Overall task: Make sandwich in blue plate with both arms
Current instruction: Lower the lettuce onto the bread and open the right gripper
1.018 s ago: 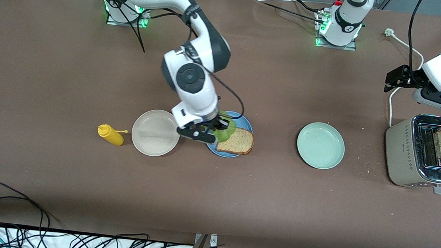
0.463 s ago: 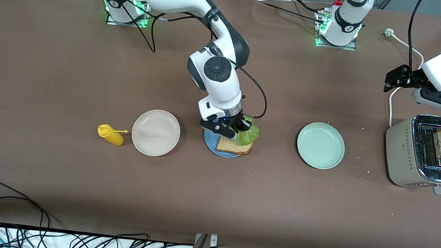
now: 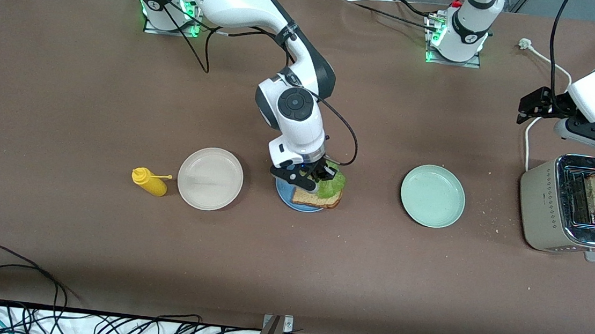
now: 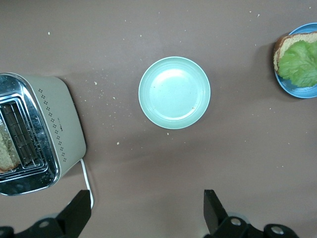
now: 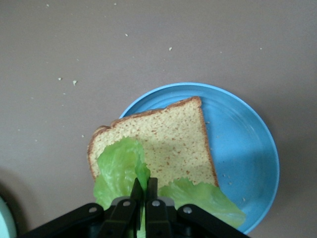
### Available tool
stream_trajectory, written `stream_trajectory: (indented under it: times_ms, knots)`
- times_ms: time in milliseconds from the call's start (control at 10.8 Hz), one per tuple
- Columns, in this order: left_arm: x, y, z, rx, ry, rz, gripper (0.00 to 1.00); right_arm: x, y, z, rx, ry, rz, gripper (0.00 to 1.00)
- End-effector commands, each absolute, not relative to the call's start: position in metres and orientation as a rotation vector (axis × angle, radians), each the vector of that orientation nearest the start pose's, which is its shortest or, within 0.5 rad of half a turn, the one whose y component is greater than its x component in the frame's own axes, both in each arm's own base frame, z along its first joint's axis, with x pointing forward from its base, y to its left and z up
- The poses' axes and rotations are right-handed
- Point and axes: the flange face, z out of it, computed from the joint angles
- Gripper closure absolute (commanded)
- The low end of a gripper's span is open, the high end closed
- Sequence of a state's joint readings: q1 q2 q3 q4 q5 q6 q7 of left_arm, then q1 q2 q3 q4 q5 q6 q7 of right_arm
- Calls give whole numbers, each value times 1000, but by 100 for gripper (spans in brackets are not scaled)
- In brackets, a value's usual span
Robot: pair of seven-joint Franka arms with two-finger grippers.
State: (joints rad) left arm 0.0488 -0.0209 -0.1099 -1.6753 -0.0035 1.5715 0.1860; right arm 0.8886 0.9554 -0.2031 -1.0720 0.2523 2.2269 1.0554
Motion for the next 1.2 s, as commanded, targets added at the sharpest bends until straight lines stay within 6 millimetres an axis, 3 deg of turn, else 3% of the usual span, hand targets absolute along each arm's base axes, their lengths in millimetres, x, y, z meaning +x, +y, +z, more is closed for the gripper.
stream_trajectory:
  times_ms: [0,93,278,555,740,1111]
  knots:
    - [544,-38,598,-3120,392,118,0,575,555,254,-2892,564,-195,87]
    - [548,-37,599,-3122,390,111,0,569,561,245,-2876,551,-227,1]
    - [548,-39,598,-3126,393,115,0,565,564,241,-2883,481,-321,0]
    - [547,-41,599,-3125,397,111,0,571,559,264,-2886,459,-322,0]
    - [548,-42,599,-3125,402,110,0,576,542,286,-2967,305,-300,0]
    - [551,-35,596,-3131,383,117,0,609,433,338,-3068,-84,-194,0]
